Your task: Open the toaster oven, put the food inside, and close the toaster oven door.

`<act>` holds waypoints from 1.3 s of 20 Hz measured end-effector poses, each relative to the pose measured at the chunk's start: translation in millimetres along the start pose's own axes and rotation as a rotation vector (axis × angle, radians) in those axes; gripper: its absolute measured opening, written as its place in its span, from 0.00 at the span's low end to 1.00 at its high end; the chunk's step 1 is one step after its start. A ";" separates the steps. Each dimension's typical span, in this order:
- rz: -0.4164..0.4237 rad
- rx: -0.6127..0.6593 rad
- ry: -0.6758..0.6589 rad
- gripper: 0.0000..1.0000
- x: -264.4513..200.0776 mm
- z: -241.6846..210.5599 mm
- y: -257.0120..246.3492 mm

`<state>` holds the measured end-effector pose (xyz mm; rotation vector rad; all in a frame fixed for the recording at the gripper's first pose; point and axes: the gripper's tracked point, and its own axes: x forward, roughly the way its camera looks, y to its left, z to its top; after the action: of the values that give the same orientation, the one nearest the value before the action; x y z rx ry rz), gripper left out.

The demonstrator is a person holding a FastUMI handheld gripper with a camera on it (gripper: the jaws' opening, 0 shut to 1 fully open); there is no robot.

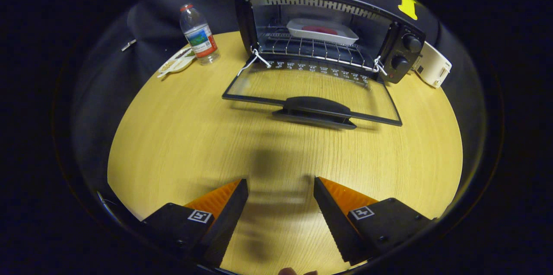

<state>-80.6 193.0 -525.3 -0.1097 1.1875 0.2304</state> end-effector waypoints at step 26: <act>-0.056 0.229 -0.204 0.99 -7.4 101.0 -10.9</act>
<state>10.8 202.3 -481.3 0.0794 0.9986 0.0539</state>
